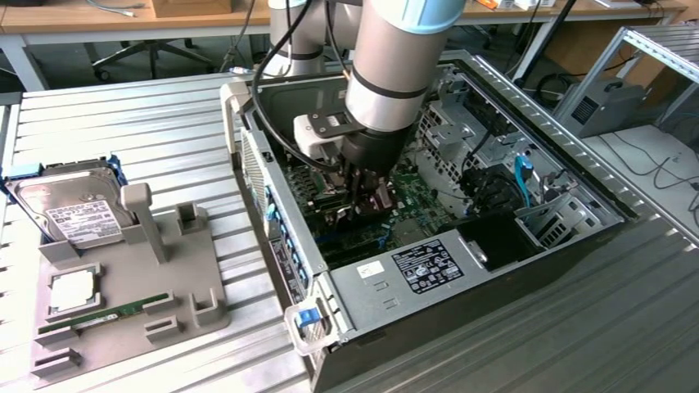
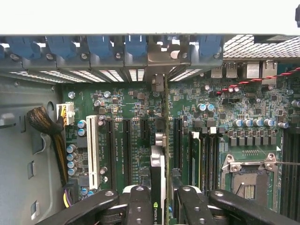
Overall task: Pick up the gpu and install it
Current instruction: 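Insert the gpu into the slot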
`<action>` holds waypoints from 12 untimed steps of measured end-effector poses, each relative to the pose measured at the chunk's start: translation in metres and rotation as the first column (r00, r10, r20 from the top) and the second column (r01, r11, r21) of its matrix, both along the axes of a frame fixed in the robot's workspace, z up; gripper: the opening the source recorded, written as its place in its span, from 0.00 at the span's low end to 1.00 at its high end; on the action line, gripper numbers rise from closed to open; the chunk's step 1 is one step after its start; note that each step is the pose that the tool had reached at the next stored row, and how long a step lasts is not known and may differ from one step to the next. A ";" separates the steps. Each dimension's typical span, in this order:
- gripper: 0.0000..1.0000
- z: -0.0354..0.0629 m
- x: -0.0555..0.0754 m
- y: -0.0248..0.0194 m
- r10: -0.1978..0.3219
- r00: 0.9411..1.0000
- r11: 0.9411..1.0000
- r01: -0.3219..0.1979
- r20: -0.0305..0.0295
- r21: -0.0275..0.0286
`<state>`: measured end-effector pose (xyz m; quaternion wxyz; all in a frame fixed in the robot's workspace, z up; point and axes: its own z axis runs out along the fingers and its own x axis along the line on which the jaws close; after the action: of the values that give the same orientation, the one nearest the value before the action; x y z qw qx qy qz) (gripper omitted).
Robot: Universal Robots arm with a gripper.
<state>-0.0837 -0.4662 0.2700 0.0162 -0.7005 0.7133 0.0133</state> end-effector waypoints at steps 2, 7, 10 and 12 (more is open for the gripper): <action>0.26 0.0000 0.002 0.0000 0.000 1.000 1.000 0.000 0.000 0.000; 0.26 0.0000 0.009 0.0000 -0.004 1.000 1.000 0.004 -0.002 0.000; 0.26 0.0000 0.009 0.0000 -0.005 1.000 1.000 0.005 -0.002 0.000; 0.26 -0.0002 0.009 0.0001 -0.007 1.000 1.000 0.007 -0.002 -0.001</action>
<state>-0.0745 -0.4662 0.2698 0.0150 -0.6979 0.7159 0.0136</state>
